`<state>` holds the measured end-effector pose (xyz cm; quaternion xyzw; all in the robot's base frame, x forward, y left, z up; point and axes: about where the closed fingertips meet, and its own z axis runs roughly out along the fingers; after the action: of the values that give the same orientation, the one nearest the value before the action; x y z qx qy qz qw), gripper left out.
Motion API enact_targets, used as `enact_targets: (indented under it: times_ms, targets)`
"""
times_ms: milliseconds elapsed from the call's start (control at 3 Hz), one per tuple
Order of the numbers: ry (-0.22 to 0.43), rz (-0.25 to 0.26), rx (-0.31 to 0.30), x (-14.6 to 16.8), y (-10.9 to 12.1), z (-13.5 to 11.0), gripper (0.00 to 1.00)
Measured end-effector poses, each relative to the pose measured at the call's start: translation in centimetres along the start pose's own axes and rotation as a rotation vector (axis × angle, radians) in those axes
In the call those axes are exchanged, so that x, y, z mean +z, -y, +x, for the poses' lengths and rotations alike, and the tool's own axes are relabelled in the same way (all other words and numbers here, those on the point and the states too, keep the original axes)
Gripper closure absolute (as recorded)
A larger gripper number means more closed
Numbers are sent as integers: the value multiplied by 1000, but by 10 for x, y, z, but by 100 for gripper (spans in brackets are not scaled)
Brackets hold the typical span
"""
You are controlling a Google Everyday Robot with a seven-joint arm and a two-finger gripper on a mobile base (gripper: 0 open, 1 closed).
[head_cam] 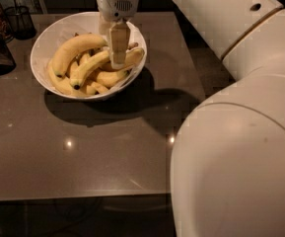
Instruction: Pick banana from white bowl
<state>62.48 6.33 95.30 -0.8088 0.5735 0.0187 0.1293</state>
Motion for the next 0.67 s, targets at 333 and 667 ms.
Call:
enact_targets:
  times_ms: [333,667]
  targets:
    - [-1,-8,-17,7,7,-4,30]
    - [-1,-16,-26,12,12,-6,34]
